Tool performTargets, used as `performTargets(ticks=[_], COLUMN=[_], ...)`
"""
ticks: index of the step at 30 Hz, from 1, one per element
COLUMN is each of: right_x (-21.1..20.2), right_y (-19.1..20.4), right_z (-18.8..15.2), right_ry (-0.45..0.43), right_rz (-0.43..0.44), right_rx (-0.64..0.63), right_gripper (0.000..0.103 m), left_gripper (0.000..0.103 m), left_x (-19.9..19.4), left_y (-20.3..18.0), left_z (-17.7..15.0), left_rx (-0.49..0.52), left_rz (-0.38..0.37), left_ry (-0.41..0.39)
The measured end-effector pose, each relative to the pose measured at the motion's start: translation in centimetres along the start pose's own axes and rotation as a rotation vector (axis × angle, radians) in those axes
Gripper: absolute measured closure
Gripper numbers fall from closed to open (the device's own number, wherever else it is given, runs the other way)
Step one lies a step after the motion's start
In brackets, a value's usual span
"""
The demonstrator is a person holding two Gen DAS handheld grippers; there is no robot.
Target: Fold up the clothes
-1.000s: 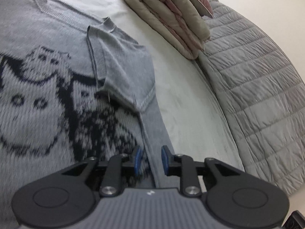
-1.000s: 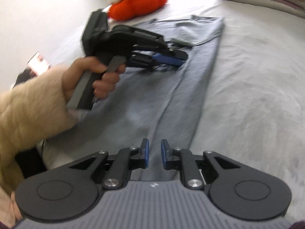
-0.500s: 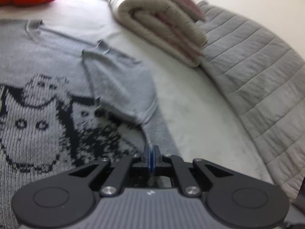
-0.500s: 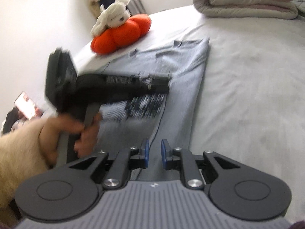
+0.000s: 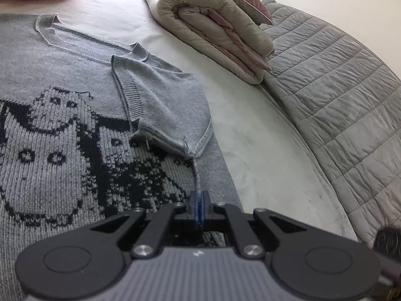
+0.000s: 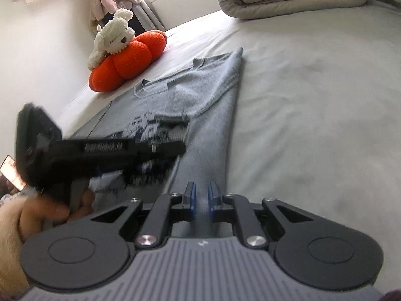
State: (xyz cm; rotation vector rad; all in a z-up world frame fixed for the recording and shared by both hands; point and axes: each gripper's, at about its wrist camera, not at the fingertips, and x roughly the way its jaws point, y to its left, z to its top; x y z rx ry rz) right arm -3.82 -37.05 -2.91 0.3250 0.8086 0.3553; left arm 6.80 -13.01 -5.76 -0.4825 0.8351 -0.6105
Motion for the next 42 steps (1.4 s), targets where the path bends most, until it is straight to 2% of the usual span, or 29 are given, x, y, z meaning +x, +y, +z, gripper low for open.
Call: performTargets(ticks=[2,3,6,9,11,15,22,31,36,42], right_x=[-1.5,-2.3,-4.0,-5.1,-5.6,-6.2,-6.8,-5.3,-3.5,-0.3], right_y=[0.2,0.5,1.6,2.9,3.8,5.1,6.7,10.5,12.2,14.0], right_z=[-1.4,-2.1,-4.0,-5.4,-5.9,-5.9,-4.2,-1.6,0.3,2.9], right_ry=[0.006,0.015,0.051,0.093,0.121,0.150,0.100,0.078,0.066,0.055], right_rz=[0.000,-0.005,-0.020,-0.041,-0.065,-0.111,-0.112,-0.085,-0.072,-0.053], right_rx=[0.006,0.002,-0.024,-0.068,-0.110,-0.160,-0.131,-0.197,-0.222,-0.255], right_gripper=[0.091,0.084,0.083,0.083,0.083,0.082,0.081,0.073,0.070,0.067], left_gripper=[0.100,0.100,0.096,0.087,0.074,0.068,0.057,0.048,0.044,0.044], left_x=[-0.3,-0.5,-1.2,-2.5,-3.7,-6.3,-10.8,-15.8,-18.5,-21.3], left_y=[-0.1,-0.2,-0.4,-0.5,-0.4,0.1,1.0,3.8,7.4,13.2], left_z=[-0.1,-0.2,-0.2,-0.1,0.1,0.6,1.6,3.3,4.5,7.1], left_rx=[0.002,0.004,0.017,0.034,0.040,0.040,0.043,0.031,-0.020,-0.140], left_rz=[0.000,0.001,0.003,0.017,0.036,0.068,0.130,0.328,0.433,0.567], left_ry=[0.004,0.006,0.024,0.041,0.042,0.035,0.014,-0.025,-0.102,-0.184])
